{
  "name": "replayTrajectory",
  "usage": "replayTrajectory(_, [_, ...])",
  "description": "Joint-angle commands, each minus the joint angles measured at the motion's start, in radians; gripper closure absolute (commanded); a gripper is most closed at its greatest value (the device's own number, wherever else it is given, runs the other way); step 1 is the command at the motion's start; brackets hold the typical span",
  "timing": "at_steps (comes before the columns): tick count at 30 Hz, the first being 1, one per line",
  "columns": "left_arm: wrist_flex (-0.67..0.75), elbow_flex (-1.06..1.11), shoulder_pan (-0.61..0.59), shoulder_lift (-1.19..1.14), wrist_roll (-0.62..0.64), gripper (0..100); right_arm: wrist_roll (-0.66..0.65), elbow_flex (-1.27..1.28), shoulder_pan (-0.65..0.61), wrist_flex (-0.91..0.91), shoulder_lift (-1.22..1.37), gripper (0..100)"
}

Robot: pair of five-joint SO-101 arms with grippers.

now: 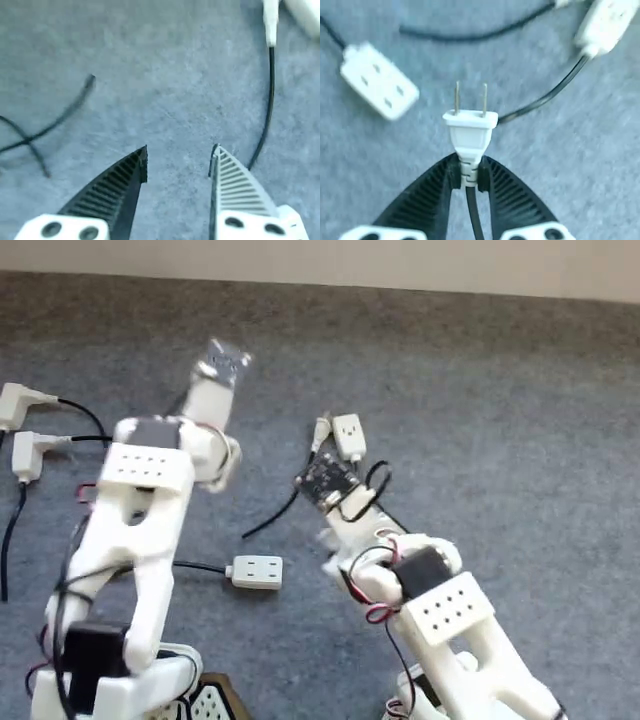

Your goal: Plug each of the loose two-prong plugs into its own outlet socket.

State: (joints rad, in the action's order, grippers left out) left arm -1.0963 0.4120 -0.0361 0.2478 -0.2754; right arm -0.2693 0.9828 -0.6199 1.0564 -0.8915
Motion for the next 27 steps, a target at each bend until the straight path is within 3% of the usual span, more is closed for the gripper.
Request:
replayTrajectory(1, [-0.048, -0.116, -0.039, 0.2, -0.009, 77, 0.028, -0.021, -0.012, -0.085, -0.061, 99.1])
replayTrajectory(12, [0.037, 0.351, -0.022, 0.809, -0.005, 77, 0.087, 0.01, -0.173, -0.289, 0.139, 99.1])
replayTrajectory(15, [0.08, 0.498, -0.016, 0.951, 0.002, 71, 0.117, 0.01, -0.174, -0.295, 0.189, 99.1])
replayTrajectory(18, [0.077, 0.608, 0.028, 1.069, 0.02, 64, 0.12, 0.01, -0.174, -0.295, 0.193, 99.1])
replayTrajectory(23, [0.081, 0.72, 0.142, 1.201, 0.095, 63, 0.123, 0.016, -0.174, -0.295, 0.193, 99.1])
replayTrajectory(27, [0.084, 0.794, 0.162, 1.254, 0.112, 63, 0.152, 0.039, -0.202, -0.295, 0.193, 99.1])
